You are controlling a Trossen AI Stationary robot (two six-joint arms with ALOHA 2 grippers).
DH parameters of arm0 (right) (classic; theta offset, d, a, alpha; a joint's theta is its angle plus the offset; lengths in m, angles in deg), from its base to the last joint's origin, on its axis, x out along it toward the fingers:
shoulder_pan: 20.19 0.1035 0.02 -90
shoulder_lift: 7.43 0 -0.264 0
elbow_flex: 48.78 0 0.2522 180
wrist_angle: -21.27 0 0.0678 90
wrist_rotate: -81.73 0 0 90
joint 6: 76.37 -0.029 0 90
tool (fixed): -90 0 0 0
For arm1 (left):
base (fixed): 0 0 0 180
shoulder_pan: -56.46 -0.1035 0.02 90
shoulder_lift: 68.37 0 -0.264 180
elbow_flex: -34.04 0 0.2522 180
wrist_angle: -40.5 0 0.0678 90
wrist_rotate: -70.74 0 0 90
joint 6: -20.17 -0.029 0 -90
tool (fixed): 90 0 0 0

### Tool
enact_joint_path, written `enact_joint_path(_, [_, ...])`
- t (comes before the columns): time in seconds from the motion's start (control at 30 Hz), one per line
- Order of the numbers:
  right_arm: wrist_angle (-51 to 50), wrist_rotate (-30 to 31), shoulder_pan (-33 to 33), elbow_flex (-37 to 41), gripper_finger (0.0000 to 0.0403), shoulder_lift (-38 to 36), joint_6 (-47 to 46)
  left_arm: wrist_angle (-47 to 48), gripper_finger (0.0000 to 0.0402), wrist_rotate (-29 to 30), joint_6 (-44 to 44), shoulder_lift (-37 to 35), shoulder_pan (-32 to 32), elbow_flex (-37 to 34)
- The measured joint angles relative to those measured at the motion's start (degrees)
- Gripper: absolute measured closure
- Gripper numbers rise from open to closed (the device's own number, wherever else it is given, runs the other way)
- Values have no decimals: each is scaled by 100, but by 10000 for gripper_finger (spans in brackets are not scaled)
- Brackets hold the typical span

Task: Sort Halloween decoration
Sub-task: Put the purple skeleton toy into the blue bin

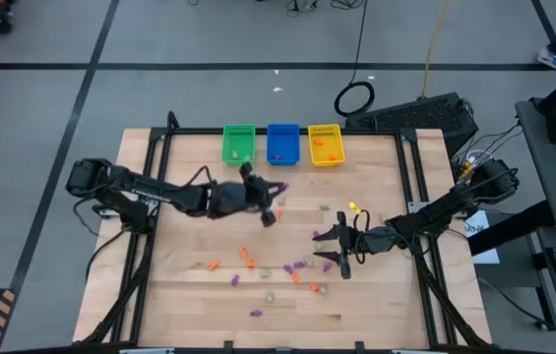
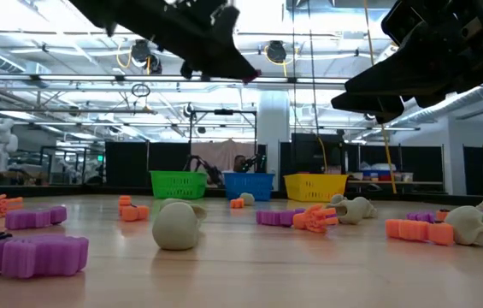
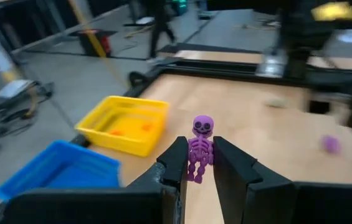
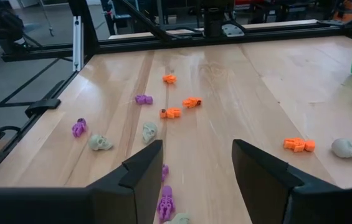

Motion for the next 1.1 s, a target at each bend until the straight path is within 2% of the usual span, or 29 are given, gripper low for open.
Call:
enact_joint_path(0.27, [-1,2,0,0,222,0,2,176,343,-1044,10,0,-1204,223])
enact_joint_path(0.47, [0,3,0,0,222,0,2,119,343,-1177,105,153,-1960,372])
enact_joint_path(0.6, [2,4,-2,0,222,0,2,106,343,-1314,406,496,-2343,537])
enact_joint_path(0.77, [-3,12,-7,0,222,0,2,88,343,-1565,542,1048,-2638,673])
enact_joint_path(1.1, [-79,9,-7,0,222,0,-15,140,343,-1563,911,2028,-2817,1054])
